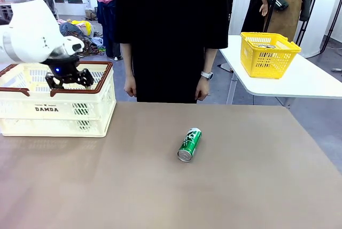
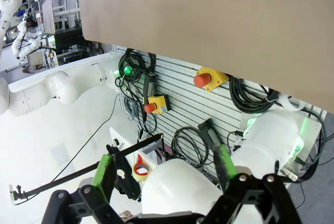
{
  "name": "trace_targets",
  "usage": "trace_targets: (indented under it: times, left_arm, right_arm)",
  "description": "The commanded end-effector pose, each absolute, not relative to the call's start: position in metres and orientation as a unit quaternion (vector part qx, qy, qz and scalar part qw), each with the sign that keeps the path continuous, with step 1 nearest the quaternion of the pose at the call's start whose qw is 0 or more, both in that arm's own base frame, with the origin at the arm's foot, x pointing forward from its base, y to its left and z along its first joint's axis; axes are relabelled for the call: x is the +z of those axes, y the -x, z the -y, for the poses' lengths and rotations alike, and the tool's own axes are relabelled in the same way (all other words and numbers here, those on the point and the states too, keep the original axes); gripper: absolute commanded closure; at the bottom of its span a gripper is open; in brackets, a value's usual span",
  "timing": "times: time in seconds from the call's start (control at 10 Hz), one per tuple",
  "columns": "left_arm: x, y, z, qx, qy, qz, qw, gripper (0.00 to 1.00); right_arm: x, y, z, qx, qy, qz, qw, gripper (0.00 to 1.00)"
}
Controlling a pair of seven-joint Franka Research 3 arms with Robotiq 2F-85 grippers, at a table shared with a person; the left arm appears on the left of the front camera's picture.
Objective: Place the drinks into the Shopping basket.
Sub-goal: Pick up one drink and place it into the Shopping basket.
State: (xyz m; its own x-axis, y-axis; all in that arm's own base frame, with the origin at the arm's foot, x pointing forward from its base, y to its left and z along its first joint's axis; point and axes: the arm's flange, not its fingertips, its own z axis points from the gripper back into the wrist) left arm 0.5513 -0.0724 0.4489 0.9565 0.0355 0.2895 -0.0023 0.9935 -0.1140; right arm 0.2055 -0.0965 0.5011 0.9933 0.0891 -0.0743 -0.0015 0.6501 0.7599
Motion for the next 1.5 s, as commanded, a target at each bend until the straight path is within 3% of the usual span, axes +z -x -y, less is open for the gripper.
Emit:
trace_targets:
  times: [0.0, 0.2, 0.4, 0.7, 1.1, 1.2, 1.4]
  left_arm:
    - [0.498, -0.526, 0.066, 0.017, 0.069, 0.159, 0.985, 0.00]
    - [0.557, -0.476, 0.068, 0.013, 0.132, 0.161, 0.978, 0.00]
    - [0.599, -0.389, 0.083, -0.054, 0.213, 0.176, 0.960, 0.00]
    - [0.607, -0.282, 0.072, -0.160, 0.285, 0.154, 0.933, 0.00]
    - [0.527, -0.258, -0.067, -0.026, 0.531, 0.170, 0.830, 0.00]
    - [0.499, -0.264, -0.090, -0.004, 0.559, 0.173, 0.811, 0.00]
    - [0.479, -0.279, -0.087, -0.043, 0.537, 0.158, 0.828, 0.00]
  right_arm:
    - [0.503, -0.206, 0.096, 0.031, -0.422, -0.049, 0.905, 0.00]
    - [0.503, -0.206, 0.096, 0.031, -0.422, -0.049, 0.905, 0.00]
    - [0.503, -0.206, 0.096, 0.031, -0.422, -0.049, 0.905, 0.00]
    - [0.503, -0.206, 0.096, 0.031, -0.422, -0.049, 0.905, 0.00]
    - [0.503, -0.206, 0.096, 0.031, -0.422, -0.049, 0.905, 0.00]
    - [0.503, -0.206, 0.096, 0.031, -0.422, -0.049, 0.905, 0.00]
    - [0.503, -0.206, 0.096, 0.031, -0.422, -0.049, 0.905, 0.00]
